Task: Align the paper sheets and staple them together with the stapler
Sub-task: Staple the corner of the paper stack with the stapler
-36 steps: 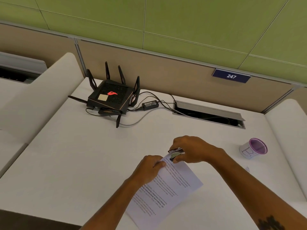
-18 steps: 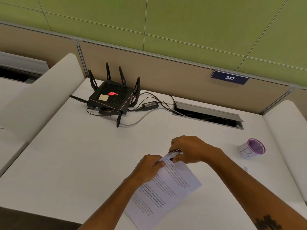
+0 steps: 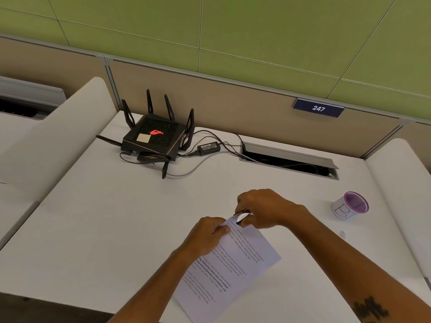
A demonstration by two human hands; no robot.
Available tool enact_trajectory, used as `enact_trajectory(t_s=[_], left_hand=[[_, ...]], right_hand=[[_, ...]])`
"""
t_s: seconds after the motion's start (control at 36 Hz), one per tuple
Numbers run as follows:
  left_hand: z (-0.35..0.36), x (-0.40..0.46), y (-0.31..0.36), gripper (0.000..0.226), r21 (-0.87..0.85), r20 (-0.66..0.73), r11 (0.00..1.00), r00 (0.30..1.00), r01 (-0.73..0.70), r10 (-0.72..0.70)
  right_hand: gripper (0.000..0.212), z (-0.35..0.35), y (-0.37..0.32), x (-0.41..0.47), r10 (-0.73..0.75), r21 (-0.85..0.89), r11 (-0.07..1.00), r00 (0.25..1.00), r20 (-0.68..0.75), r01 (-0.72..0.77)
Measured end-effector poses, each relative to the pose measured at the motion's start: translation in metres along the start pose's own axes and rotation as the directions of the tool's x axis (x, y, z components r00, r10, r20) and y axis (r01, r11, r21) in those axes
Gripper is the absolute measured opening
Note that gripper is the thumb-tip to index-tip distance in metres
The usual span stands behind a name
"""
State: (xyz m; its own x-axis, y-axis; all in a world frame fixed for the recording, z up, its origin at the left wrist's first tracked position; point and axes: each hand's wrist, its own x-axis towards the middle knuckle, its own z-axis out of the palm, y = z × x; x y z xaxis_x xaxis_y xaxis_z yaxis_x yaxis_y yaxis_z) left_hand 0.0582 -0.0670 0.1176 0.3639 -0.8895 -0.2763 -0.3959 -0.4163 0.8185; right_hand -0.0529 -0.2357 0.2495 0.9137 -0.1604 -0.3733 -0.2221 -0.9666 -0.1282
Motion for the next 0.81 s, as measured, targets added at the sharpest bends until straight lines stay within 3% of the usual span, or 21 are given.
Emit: enact_trajectory(t_s=[0.11,0.25,0.42,0.81], left_hand=[[-0.001,0.002,0.000,0.029,-0.100,0.024,0.995,0.999,-0.024,0.027],[0.000,0.009,0.010,0.069,-0.158,0.058,0.985,0.996,-0.064,0.074],[0.005,0.013,0.023,0.041,-0.268,0.011,0.958,0.994,-0.105,0.112],[0.011,0.006,0.032,0.025,-0.241,-0.051,0.958,0.988,-0.155,0.147]], right_hand=[[0.026,-0.003,-0.002,-0.003,-0.005,-0.001,1.000,1.000,0.002,0.005],[0.026,-0.005,-0.007,-0.004,-0.023,-0.019,1.000,1.000,-0.005,0.023],[0.020,-0.008,-0.010,-0.006,-0.028,-0.076,0.997,1.000,-0.009,0.027],[0.015,-0.004,0.000,-0.005,-0.009,-0.106,0.994,1.000,-0.005,0.008]])
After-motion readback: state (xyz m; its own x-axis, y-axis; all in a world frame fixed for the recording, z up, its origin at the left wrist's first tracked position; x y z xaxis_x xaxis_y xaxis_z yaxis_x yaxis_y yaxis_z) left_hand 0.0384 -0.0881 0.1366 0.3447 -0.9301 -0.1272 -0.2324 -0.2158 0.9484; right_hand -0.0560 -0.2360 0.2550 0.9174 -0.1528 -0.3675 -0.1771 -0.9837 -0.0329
